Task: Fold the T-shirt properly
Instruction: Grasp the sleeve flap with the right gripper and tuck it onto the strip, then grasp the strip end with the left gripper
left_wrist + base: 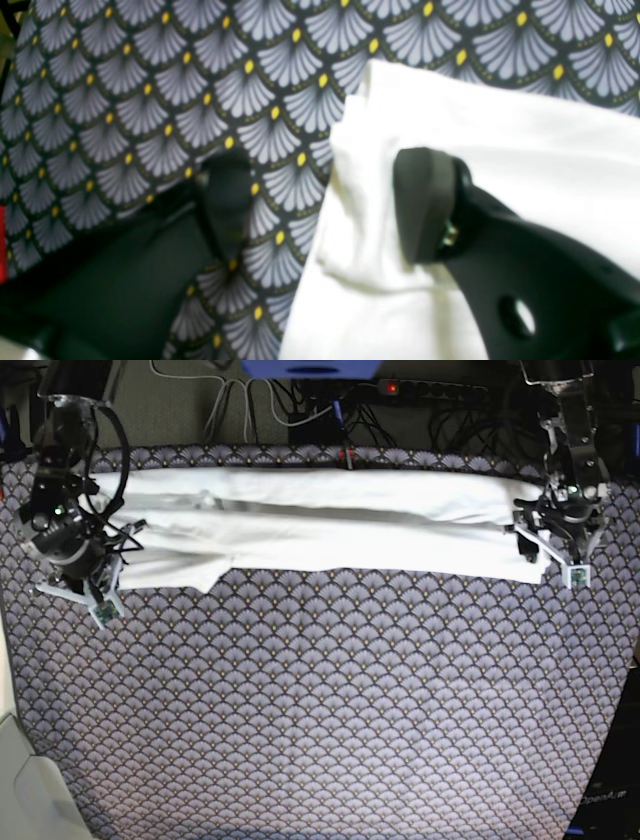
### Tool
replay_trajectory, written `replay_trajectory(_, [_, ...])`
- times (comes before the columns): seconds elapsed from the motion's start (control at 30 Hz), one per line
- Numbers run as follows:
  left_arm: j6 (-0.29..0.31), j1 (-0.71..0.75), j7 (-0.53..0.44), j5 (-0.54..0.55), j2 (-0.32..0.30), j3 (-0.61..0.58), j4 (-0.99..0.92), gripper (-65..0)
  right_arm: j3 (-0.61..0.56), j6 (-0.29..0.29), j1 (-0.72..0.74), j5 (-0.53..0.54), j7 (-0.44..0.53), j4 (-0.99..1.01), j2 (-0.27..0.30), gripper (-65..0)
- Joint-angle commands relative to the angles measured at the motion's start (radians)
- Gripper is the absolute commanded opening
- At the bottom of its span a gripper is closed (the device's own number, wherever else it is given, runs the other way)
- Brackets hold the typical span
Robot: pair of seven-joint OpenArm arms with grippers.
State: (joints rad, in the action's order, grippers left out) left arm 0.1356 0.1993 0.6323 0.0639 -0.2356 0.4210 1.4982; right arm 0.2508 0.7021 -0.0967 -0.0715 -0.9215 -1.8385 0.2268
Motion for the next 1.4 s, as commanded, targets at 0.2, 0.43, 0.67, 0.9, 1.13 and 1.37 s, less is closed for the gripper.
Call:
replay_trajectory(0.2, [-0.003,-0.005,-0.018,0.003,-0.02,0.005,0.014,-20.7,0.064,-0.004,-0.096,0.003,0.005,-0.125,0.007,-65.0])
replay_trajectory(0.43, [-0.003,-0.002,-0.018,0.006,-0.021,0.005,0.017,-20.7,0.106,-0.004,-0.168,0.009,0.014,-0.125,0.006,-65.0])
replay_trajectory(0.67, [-0.001,0.03,-0.018,0.007,-0.021,0.008,0.025,-20.7,0.106,-0.004,-0.194,0.009,0.015,-0.122,-0.034,-65.0])
replay_trajectory(0.9, [-0.001,0.052,-0.019,0.026,-0.046,0.008,0.023,-20.7,0.1,-0.004,-0.214,0.009,0.015,-0.12,-0.065,-65.0])
replay_trajectory(1.13, [-0.001,0.071,-0.019,0.167,-0.086,0.005,0.02,-20.7,0.1,-0.004,-0.217,0.009,0.015,-0.12,-0.076,-59.9])
replay_trajectory(1.37, [-0.001,0.071,-0.019,0.213,-0.083,0.003,0.015,-20.7,0.101,-0.004,-0.22,0.009,0.015,-0.12,-0.079,-47.2])
